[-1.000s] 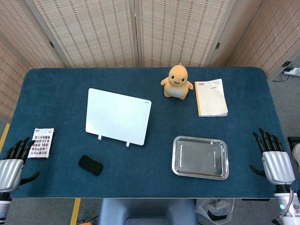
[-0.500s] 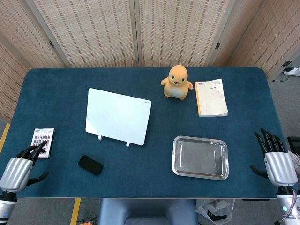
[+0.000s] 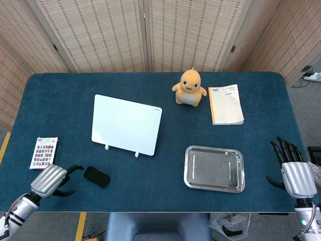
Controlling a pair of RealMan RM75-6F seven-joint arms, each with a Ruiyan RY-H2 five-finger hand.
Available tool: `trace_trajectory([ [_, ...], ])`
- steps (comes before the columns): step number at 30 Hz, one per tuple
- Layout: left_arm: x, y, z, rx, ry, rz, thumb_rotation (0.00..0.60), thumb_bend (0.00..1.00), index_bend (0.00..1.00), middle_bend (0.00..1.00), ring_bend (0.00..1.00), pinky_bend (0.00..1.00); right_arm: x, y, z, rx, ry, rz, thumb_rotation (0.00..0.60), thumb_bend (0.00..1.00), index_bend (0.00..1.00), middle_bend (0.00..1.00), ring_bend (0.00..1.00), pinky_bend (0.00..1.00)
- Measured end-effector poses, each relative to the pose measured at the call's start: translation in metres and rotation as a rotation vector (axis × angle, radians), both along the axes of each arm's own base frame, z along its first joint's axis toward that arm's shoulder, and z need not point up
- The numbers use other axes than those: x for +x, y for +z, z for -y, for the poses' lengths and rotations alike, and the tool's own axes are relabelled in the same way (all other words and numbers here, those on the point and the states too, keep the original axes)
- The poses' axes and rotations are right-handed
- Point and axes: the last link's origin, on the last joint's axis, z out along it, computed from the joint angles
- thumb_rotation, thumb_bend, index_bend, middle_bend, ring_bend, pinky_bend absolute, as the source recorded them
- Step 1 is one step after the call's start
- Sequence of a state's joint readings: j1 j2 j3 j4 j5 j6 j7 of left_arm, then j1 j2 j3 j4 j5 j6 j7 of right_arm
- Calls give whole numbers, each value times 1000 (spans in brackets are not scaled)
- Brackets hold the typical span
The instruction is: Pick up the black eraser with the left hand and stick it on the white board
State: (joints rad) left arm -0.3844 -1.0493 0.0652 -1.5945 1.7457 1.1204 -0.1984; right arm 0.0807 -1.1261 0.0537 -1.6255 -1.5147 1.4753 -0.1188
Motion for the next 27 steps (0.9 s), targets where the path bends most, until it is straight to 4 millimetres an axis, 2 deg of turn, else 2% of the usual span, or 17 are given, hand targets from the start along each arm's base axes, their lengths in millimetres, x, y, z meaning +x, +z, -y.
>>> trace_trajectory([
  [10, 20, -30, -20, -90, -50, -38, 600, 233, 284, 1000, 990, 1000, 1, -2, -1, 23, 6, -3, 600, 151, 0, 0, 0, 88],
  [21, 17, -62, -32, -30, -132, -126, 600, 239, 306, 1000, 990, 1000, 1, -3, -2, 28, 7, -4, 600, 151, 0, 0, 0, 87],
  [27, 12, -70, -36, -39, -116, -143, 600, 241, 323, 1000, 991, 1000, 2, -3, -3, 26, 9, -3, 600, 152, 0, 0, 0, 87],
])
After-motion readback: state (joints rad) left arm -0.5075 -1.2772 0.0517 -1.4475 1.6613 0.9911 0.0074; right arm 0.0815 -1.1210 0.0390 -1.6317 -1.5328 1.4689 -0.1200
